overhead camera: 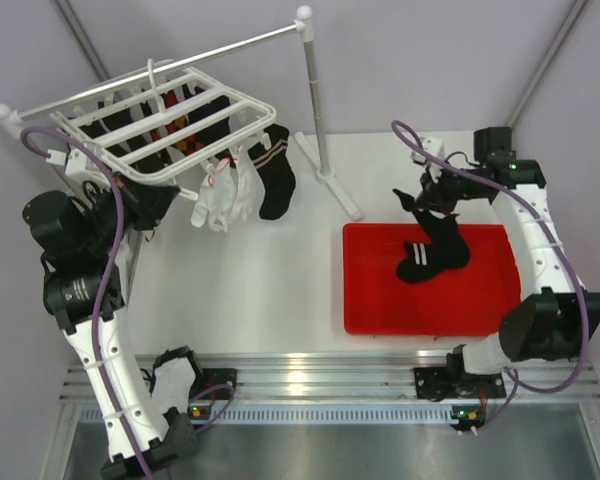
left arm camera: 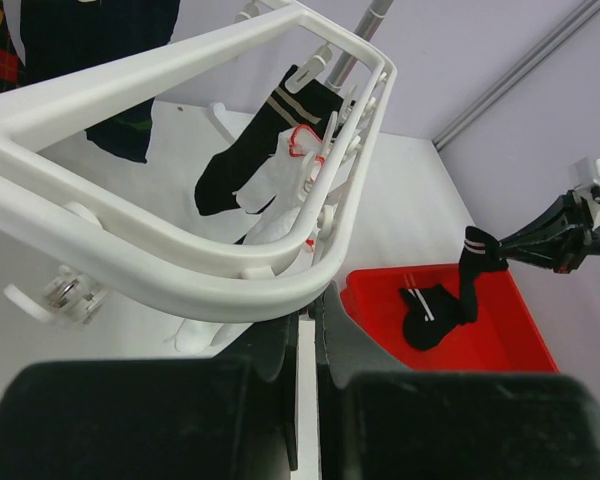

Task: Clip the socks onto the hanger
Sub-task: Clamp the sock onto the hanger.

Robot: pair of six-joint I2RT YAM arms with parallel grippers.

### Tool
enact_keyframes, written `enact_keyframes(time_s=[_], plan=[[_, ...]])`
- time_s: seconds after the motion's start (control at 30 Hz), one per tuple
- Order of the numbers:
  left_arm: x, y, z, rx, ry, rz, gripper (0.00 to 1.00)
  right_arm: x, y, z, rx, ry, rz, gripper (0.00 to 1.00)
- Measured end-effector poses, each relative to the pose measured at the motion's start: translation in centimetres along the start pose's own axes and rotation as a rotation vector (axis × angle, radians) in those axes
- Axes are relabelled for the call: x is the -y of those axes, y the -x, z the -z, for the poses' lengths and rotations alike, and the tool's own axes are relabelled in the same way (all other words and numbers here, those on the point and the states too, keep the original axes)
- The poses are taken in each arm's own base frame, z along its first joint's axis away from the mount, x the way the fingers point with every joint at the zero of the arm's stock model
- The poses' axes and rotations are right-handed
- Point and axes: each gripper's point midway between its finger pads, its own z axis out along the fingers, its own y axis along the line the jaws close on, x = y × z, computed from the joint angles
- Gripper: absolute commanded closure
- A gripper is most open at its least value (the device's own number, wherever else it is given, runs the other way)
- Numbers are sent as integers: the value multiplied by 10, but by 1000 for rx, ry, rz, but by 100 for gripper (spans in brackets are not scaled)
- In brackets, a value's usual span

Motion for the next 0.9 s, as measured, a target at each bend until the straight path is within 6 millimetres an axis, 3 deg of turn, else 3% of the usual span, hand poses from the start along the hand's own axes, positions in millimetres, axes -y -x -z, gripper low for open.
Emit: enact_keyframes(time_s=[0.2, 0.4, 0.53, 0.67, 0.8, 0.9], plan=[[3, 1, 0, 1, -13, 5, 100, -70, 118, -16, 260, 76, 2, 100], [4, -1, -2, -3, -27, 42, 100, -137, 203, -29, 463, 165, -49, 100], [5, -2, -3, -6, -38, 58, 100, -184, 242, -46, 533, 239, -79, 100], [6, -2, -3, -7, -45, 69, 100, -219, 264, -77, 549, 276, -117, 100], [6, -2, -4, -6, -47, 76, 100, -235, 274, -114, 535, 256, -149, 100], [4, -5, -5, -10, -46, 88, 100, -241, 281, -131, 541, 232, -155, 100]])
